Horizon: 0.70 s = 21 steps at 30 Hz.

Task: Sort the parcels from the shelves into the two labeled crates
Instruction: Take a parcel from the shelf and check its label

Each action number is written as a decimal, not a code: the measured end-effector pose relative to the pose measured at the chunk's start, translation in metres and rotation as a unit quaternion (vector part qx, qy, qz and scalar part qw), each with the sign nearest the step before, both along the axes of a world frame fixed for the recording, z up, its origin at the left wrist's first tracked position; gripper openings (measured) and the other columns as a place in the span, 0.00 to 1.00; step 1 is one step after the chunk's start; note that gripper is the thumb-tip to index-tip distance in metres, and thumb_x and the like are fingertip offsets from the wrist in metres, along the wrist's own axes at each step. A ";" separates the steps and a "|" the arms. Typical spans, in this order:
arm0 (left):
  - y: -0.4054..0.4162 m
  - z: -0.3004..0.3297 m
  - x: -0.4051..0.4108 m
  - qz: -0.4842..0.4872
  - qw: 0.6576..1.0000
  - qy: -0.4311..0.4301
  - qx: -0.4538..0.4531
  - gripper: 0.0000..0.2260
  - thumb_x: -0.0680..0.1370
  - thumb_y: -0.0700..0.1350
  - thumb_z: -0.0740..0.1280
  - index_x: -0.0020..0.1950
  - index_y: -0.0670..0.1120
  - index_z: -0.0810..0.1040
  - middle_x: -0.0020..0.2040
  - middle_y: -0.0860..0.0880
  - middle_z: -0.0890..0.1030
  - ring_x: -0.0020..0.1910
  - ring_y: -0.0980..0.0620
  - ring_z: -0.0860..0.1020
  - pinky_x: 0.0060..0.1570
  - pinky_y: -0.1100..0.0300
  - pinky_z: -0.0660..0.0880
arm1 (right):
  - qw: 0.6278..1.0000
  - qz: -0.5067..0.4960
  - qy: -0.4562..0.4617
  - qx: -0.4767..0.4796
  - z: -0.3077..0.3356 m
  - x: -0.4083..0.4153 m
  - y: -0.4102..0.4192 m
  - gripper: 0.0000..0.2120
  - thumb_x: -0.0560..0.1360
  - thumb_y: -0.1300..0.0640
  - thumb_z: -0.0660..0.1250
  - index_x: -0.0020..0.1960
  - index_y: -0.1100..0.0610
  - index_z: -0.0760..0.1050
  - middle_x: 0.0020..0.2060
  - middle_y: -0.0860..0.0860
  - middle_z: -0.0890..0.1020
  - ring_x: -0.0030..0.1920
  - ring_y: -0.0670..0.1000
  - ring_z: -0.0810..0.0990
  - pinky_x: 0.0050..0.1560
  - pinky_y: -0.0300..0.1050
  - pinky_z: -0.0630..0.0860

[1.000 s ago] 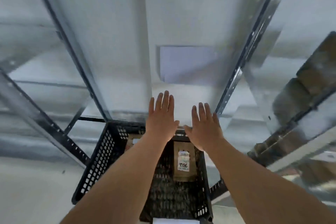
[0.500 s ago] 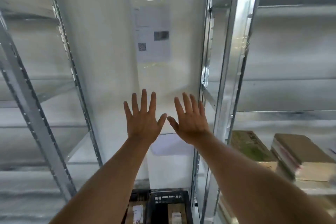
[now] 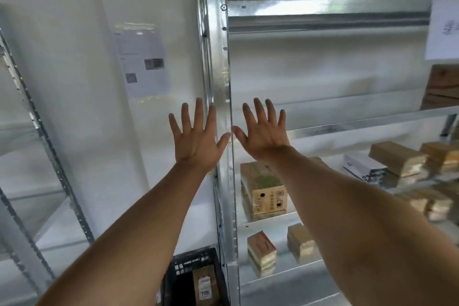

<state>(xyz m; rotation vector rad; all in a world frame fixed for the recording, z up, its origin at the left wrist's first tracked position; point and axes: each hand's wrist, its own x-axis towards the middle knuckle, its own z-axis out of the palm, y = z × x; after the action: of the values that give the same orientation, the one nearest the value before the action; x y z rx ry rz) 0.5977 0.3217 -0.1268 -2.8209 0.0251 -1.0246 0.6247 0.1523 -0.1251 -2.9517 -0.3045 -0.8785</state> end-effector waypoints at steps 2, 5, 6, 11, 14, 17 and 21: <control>-0.034 0.003 0.007 -0.006 1.000 0.002 0.008 0.39 0.74 0.69 0.35 0.82 0.52 0.42 0.83 0.45 0.43 0.81 0.36 0.45 0.75 0.34 0.45 | 1.000 -0.017 -0.002 0.005 0.001 0.003 -0.036 0.35 0.82 0.33 0.41 0.82 0.50 0.43 0.82 0.55 0.45 0.80 0.62 0.41 0.76 0.68 0.44; -0.093 0.005 0.025 -0.019 1.000 0.012 0.008 0.39 0.74 0.69 0.35 0.82 0.52 0.39 0.83 0.45 0.41 0.81 0.38 0.44 0.76 0.35 0.44 | 0.999 -0.041 0.008 0.010 -0.001 0.013 -0.098 0.35 0.81 0.33 0.40 0.82 0.50 0.43 0.82 0.54 0.45 0.81 0.62 0.41 0.76 0.68 0.45; -0.116 0.004 0.033 -0.026 1.000 0.014 0.005 0.39 0.75 0.70 0.35 0.82 0.52 0.38 0.82 0.46 0.39 0.81 0.38 0.43 0.76 0.35 0.43 | 0.999 -0.051 0.011 0.010 -0.002 0.018 -0.122 0.35 0.81 0.33 0.40 0.82 0.50 0.43 0.82 0.54 0.45 0.81 0.62 0.42 0.76 0.68 0.45; -0.245 0.002 0.084 -0.060 0.998 0.019 -0.010 0.39 0.75 0.70 0.35 0.82 0.52 0.38 0.82 0.45 0.38 0.80 0.37 0.41 0.76 0.35 0.42 | 0.995 -0.094 0.023 0.012 -0.002 0.054 -0.255 0.35 0.81 0.33 0.39 0.82 0.50 0.43 0.82 0.54 0.45 0.80 0.62 0.42 0.76 0.69 0.45; -0.322 -0.002 0.116 -0.061 0.998 0.023 -0.016 0.38 0.76 0.70 0.37 0.82 0.52 0.41 0.82 0.45 0.41 0.80 0.36 0.44 0.76 0.34 0.43 | 0.994 -0.106 0.033 0.010 0.003 0.075 -0.332 0.35 0.81 0.33 0.40 0.82 0.50 0.44 0.82 0.54 0.45 0.80 0.61 0.42 0.76 0.69 0.45; -0.393 -0.009 0.147 -0.067 0.997 0.023 -0.027 0.36 0.79 0.69 0.42 0.83 0.52 0.43 0.83 0.45 0.43 0.80 0.35 0.46 0.75 0.34 0.44 | 0.993 -0.115 0.040 0.007 0.006 0.099 -0.406 0.34 0.81 0.33 0.41 0.82 0.50 0.45 0.82 0.53 0.46 0.80 0.61 0.42 0.76 0.68 0.46; -0.478 -0.007 0.186 -0.086 0.995 0.037 -0.022 0.35 0.80 0.68 0.44 0.83 0.52 0.44 0.83 0.45 0.43 0.80 0.35 0.45 0.75 0.34 0.43 | 0.990 -0.128 0.054 0.022 0.004 0.130 -0.492 0.34 0.81 0.34 0.41 0.82 0.50 0.45 0.82 0.54 0.46 0.80 0.60 0.42 0.76 0.68 0.46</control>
<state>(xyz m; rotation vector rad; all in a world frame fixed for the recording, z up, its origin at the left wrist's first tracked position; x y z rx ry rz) 0.7836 -0.1567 -0.1334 -2.9378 0.2593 -0.9626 0.7546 -0.3398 -0.1215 -3.0268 0.0995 -0.7310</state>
